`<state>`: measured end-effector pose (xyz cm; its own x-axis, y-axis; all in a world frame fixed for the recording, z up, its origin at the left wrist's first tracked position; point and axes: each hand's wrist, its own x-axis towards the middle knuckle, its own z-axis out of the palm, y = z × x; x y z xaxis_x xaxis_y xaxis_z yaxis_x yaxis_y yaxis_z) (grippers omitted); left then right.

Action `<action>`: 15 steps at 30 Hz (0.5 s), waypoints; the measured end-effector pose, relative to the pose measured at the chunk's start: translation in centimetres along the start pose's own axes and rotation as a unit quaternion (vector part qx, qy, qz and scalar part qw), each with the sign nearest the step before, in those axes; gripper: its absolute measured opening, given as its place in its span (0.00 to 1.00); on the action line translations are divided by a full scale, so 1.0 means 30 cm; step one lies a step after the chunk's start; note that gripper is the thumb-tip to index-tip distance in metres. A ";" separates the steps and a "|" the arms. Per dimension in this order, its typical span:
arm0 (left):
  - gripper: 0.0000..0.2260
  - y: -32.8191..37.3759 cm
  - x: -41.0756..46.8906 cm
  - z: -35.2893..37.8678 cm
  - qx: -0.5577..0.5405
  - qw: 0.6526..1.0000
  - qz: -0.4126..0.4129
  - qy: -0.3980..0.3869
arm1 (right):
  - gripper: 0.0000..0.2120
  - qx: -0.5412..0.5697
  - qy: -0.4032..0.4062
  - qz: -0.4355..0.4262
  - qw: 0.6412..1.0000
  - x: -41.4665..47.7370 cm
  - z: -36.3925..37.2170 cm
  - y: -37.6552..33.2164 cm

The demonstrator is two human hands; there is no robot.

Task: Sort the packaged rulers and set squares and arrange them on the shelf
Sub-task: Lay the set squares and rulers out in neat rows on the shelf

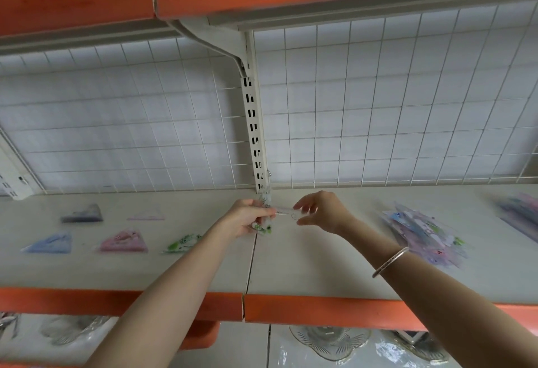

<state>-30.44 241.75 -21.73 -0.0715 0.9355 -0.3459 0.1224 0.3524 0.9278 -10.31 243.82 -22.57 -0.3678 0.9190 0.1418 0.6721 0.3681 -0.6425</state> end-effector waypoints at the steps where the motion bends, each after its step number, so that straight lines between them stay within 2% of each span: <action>1: 0.08 -0.002 0.006 -0.004 -0.004 1.000 -0.005 0.002 | 0.15 -0.013 0.000 -0.011 1.000 0.003 0.002 0.002; 4: 0.07 -0.007 0.029 -0.034 0.003 0.999 0.001 0.045 | 0.15 -0.037 0.001 -0.016 0.999 0.023 0.001 0.018; 8: 0.08 -0.009 0.047 -0.095 0.082 0.990 0.036 0.112 | 0.15 -0.083 -0.016 -0.002 0.996 0.065 -0.009 0.046; 15: 0.02 0.022 0.024 -0.134 0.113 0.991 0.014 0.064 | 0.12 -0.177 -0.051 0.013 0.983 0.134 0.019 0.029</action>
<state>-34.39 242.57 -20.82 -0.1875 0.9393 -0.2872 0.3442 0.3367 0.8765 -11.55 247.75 -22.99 -0.3982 0.9164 0.0400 0.8568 0.3872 -0.3406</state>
